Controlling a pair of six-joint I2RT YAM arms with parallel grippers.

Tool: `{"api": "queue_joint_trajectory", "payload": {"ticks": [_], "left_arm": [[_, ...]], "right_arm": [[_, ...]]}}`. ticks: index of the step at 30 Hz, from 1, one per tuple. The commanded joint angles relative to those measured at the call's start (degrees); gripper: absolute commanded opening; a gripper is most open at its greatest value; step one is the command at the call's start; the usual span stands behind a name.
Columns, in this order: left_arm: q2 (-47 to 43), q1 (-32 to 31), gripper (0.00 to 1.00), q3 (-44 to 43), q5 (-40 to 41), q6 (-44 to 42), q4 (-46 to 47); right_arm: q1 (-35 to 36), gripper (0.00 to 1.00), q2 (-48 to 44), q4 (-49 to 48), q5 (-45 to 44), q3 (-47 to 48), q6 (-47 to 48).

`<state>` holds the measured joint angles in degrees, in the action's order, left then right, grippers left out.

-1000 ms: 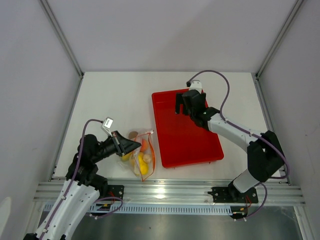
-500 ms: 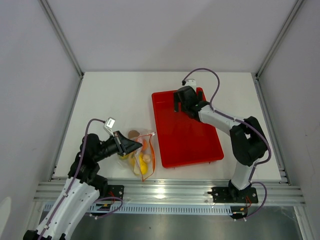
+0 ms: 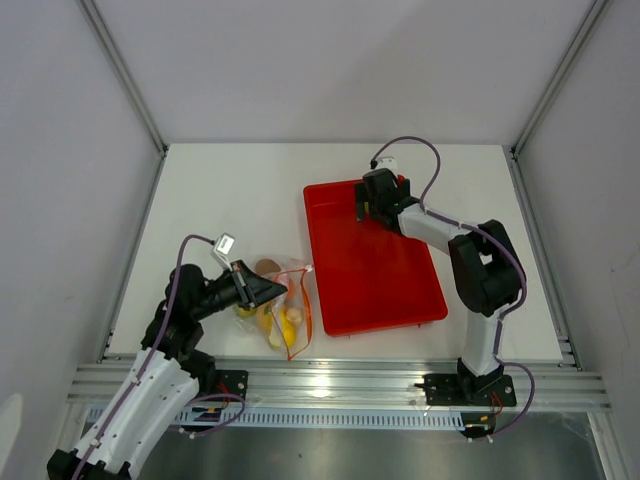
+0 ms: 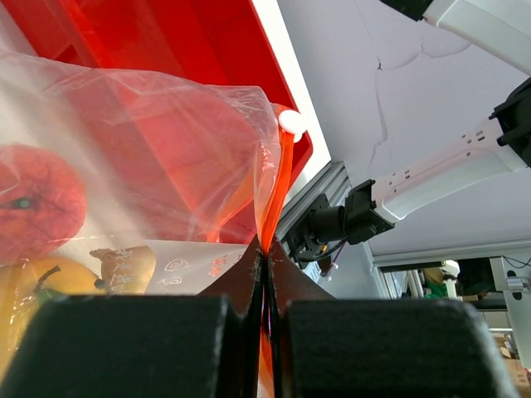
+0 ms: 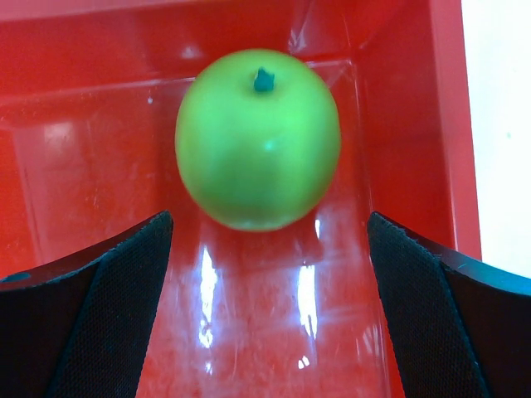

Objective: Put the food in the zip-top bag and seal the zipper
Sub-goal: Pick up the fake fruit from the bin.

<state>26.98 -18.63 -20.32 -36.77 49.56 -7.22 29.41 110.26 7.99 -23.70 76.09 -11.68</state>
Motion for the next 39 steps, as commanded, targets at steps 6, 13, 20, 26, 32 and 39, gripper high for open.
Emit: {"api": "queue_joint_trajectory", "payload": {"ticks": [6, 13, 20, 26, 32, 39], "left_arm": [[0.97, -0.35, 0.0, 0.28, -1.19, 0.1, 3.53], [3.25, -0.35, 0.01, 0.45, -1.37, -0.17, 4.59], [3.6, -0.35, 0.01, 0.54, -1.37, -0.25, 4.67], [3.51, -0.35, 0.0, 0.45, -1.28, -0.6, 3.88], [3.25, -0.35, 0.01, 0.28, -1.63, -0.08, 3.8], [0.09, -0.35, 0.0, 0.19, -1.37, 0.62, 1.25]], "right_arm": [[-2.68, 0.99, 3.91, -6.84, 3.75, 3.88, 2.19], [-3.22, 0.99, 6.2, -7.37, 6.03, 5.73, 2.37], [-3.39, 0.95, 8.04, -8.96, 8.23, 6.96, 2.54], [-3.39, 0.85, 8.57, -8.87, 8.76, 7.05, 2.19], [-3.48, 0.6, 7.17, -8.34, 9.82, 6.26, 1.93], [-2.6, 0.25, -1.51, -8.17, 11.66, 1.62, 0.43]]}}
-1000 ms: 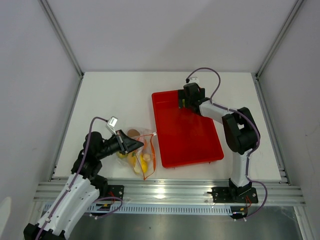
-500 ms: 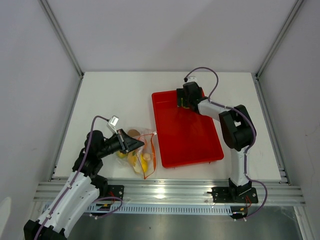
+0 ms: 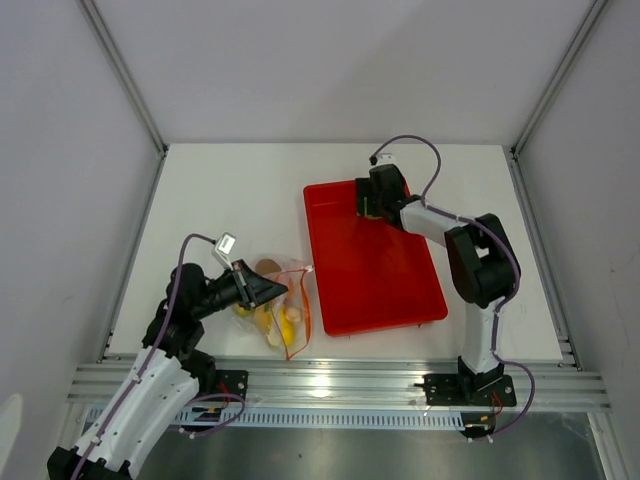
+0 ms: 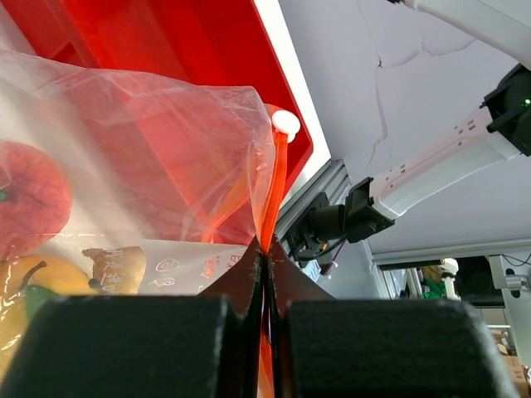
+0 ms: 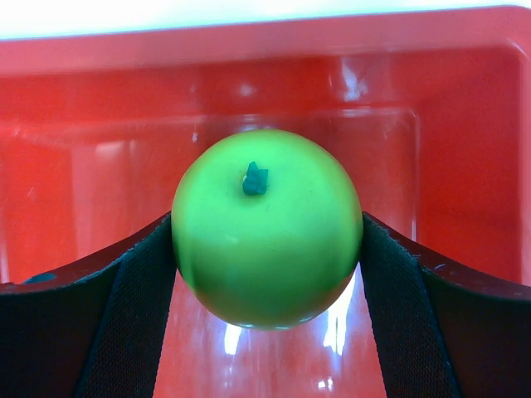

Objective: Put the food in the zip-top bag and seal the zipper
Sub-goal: Pick up the fake fruit from the bin, then place the fake fruit in the zipper food storage bag.

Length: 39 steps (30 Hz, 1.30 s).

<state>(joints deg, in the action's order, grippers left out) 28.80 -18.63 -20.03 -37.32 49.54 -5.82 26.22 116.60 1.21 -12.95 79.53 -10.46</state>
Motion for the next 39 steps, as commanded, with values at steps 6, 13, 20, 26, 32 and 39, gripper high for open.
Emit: {"api": "queue_joint_trajectory", "payload": {"ticks": [6, 13, 20, 26, 32, 39], "left_arm": [[-5.94, -0.35, 0.01, -1.06, 0.14, 1.18, -4.79], [-10.6, -0.44, 0.01, -1.41, 1.63, 1.35, -9.46], [-12.45, -0.35, 0.0, -1.68, 1.9, 1.35, -11.49], [-12.36, -0.35, 0.01, -1.94, 1.9, 1.79, -11.05], [-11.92, -0.35, 0.01, -2.73, 1.55, 2.14, -10.88], [-13.24, -0.35, 0.01, -4.49, 1.29, 3.63, -11.58]], "right_arm": [[5.94, 0.12, -19.19, 3.18, -1.28, -9.28, -0.7], [16.31, 0.09, -39.91, 8.8, -0.85, -19.13, -2.46], [25.02, 0.07, -60.57, 15.74, 11.57, -27.48, -5.1], [30.81, 0.09, -66.94, 16.9, 31.46, -30.22, -7.03], [41.17, 0.1, -63.26, 11.02, 32.03, -31.63, -8.61], [46.12, 0.06, -53.32, 3.72, 27.02, -30.57, -8.87]]}}
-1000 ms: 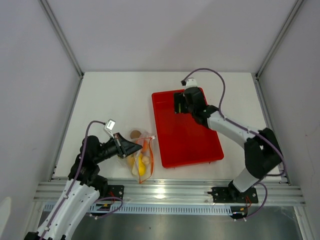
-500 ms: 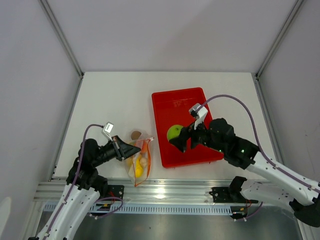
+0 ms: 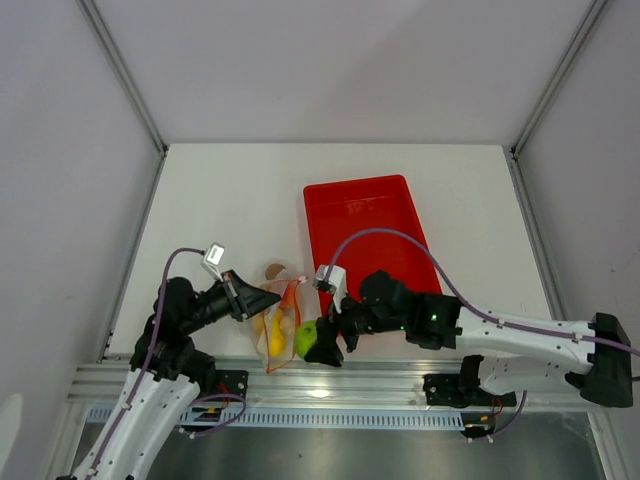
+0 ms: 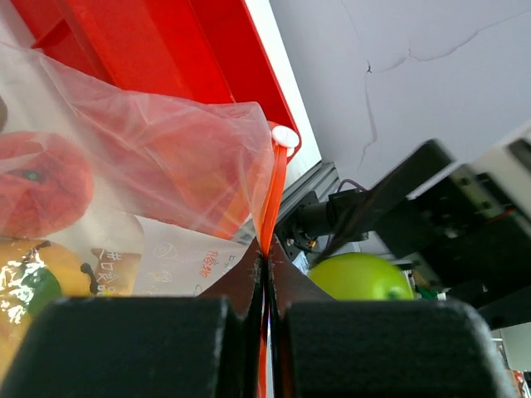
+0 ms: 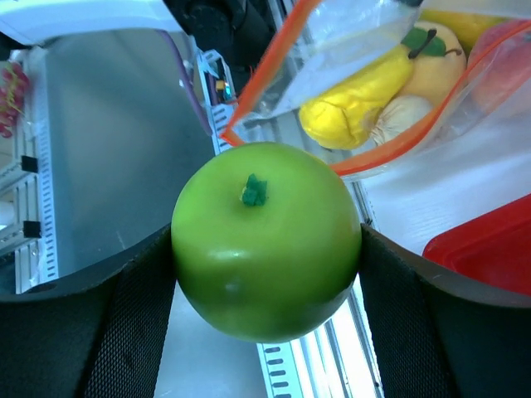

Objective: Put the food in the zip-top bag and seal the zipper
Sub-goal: Place the fake fruit in the zipper food storage bag.

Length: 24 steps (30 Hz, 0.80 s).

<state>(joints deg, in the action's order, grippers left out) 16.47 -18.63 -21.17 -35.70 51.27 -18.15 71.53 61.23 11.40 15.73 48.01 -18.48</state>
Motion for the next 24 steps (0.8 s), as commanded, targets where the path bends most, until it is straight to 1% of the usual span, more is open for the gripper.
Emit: {"api": "queue_joint_trajectory", "payload": {"ticks": [1, 2, 5, 8, 14, 18, 20, 24], "left_arm": [[-1.09, -0.35, 0.01, -3.44, -0.51, 2.17, 0.84], [-1.18, -0.35, 0.01, -3.44, -0.86, 2.52, 1.1], [-1.61, -0.35, 0.01, -3.62, -1.56, 3.49, 1.98], [-1.7, -0.35, 0.01, -3.62, -1.91, 4.28, 2.59], [-1.7, -0.35, 0.01, -2.83, -2.18, 5.95, 4.17], [-1.97, -0.35, 0.01, -2.04, -3.67, 8.23, 6.9], [-2.06, -0.35, 0.01, -1.6, -3.85, 8.94, 8.04], [-2.49, -0.35, 0.01, -1.33, -4.11, 9.29, 8.13]], "right_arm": [[0.81, 0.05, 2.83, -8.48, -2.1, 1.03, -1.03], [0.81, 0.03, 4.15, -9.37, -2.89, 1.12, -1.47], [0.81, 0.03, 5.74, -14.03, -4.12, 1.21, -2.52], [0.81, 0.04, 8.02, -16.32, -6.84, 2.09, -3.84], [0.9, 0.07, 12.5, -21.24, -7.38, 2.88, -7.97], [1.42, 0.07, 14.61, -23.35, -9.66, 1.92, -9.99], [1.51, 0.07, 15.06, -25.89, -10.98, 0.6, -11.31], [1.69, 0.14, 16.46, -27.83, -13.08, 0.59, -12.37]]}}
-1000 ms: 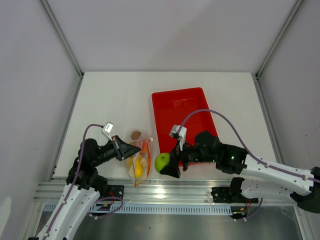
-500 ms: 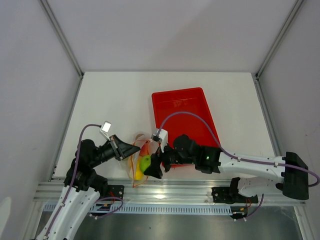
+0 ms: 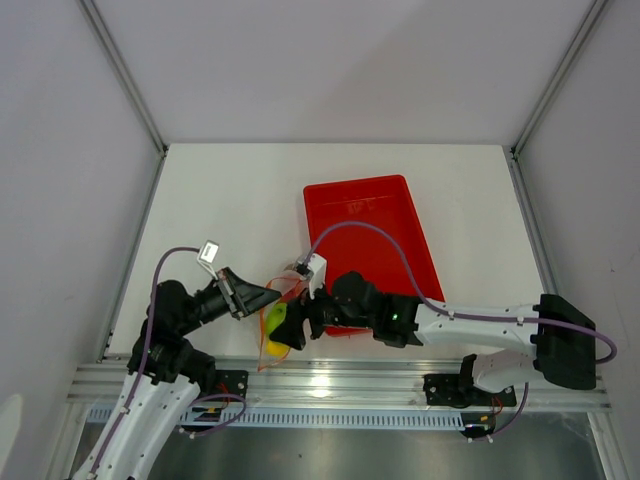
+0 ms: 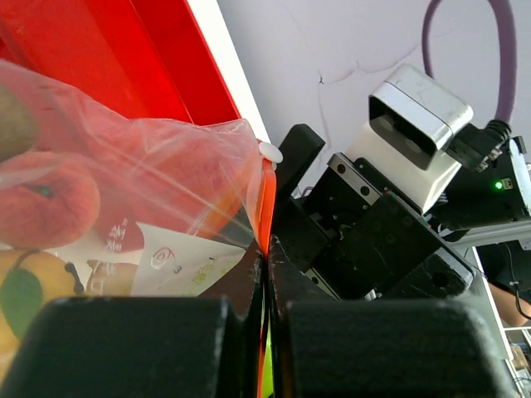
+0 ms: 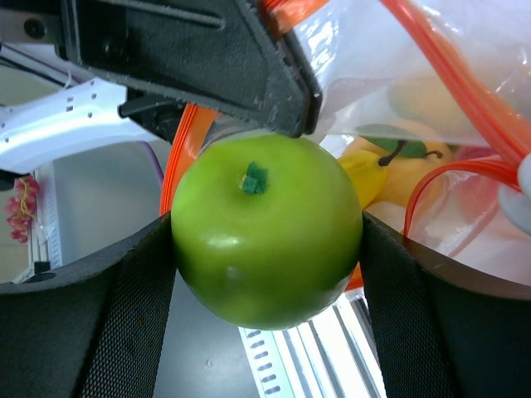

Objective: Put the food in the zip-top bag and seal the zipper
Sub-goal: Place the fake fruit in the zipper food storage bag.

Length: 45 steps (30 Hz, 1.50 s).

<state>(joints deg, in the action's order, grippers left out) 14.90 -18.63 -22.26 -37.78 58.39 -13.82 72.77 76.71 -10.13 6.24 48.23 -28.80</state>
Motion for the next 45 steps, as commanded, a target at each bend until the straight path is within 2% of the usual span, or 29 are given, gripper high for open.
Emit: {"api": "queue_joint_trajectory", "payload": {"ticks": [1, 2, 3, 5, 6, 9, 11, 15, 17, 19, 24, 37, 40, 45], "left_arm": [[-0.92, -0.35, 0.01, -0.15, -2.12, 2.17, 3.8], [-1.01, -0.44, 0.0, 0.02, -2.12, 2.17, 3.8], [-1.1, -0.44, 0.0, -0.06, -2.12, 2.25, 3.72], [-1.36, -0.35, 0.01, -0.24, -2.21, 2.25, 3.54], [-1.45, -0.44, 0.01, -0.41, -2.12, 2.25, 3.37], [-1.71, -0.35, 0.01, -0.68, -2.12, 2.17, 3.1], [-1.62, -0.44, 0.0, -0.77, -2.04, 2.17, 3.01], [-1.54, -0.35, 0.01, -0.77, -2.21, 2.25, 3.19], [-1.45, -0.44, 0.0, -1.11, -2.21, 2.34, 3.28], [-1.36, -0.35, 0.01, -1.03, -2.12, 2.34, 3.28], [-1.1, -0.44, 0.01, -1.12, -2.03, 2.25, 3.28], [-0.48, -0.44, 0.01, -0.68, -1.77, 2.17, 3.72], [-0.48, -0.44, 0.01, -0.77, -1.68, 2.08, 3.63], [-0.83, -0.35, 0.0, -0.68, -1.86, 2.16, 3.37]], "right_arm": [[0.53, 0.18, 1.68, -6.39, -4.56, 0.46, -2.05], [0.96, 0.22, 1.95, -6.39, -5.35, 0.9, -2.05], [1.14, 0.31, 2.22, -5.7, -6.23, 1.25, -1.79], [1.58, 0.4, 3.61, -4.2, -9.73, 2.65, -1.7], [1.67, 0.48, 4.06, -2.72, -10.36, 3.1, -1.7], [2.02, 0.61, 5.47, -1.83, -11.6, 3.63, -1.61], [2.2, 0.67, 5.65, -1.56, -12.48, 3.63, -1.53], [2.46, 0.7, 5.82, -0.86, -14.41, 3.72, -1.0], [2.72, 0.76, 5.82, -0.59, -15.29, 3.72, -0.65], [3.16, 0.92, 5.82, 0.02, -16.7, 3.98, -0.21], [3.95, 1.0, 4.86, 2.04, -18.01, 4.33, 1.11], [6.15, 0.99, -5.6, 9.42, -20.39, 3.37, 1.64], [6.15, 0.98, -7.27, 12.74, -23.9, 3.1, 2.34], [4.4, 0.89, -8.15, 13.47, -25.58, 3.28, 3.22]]}}
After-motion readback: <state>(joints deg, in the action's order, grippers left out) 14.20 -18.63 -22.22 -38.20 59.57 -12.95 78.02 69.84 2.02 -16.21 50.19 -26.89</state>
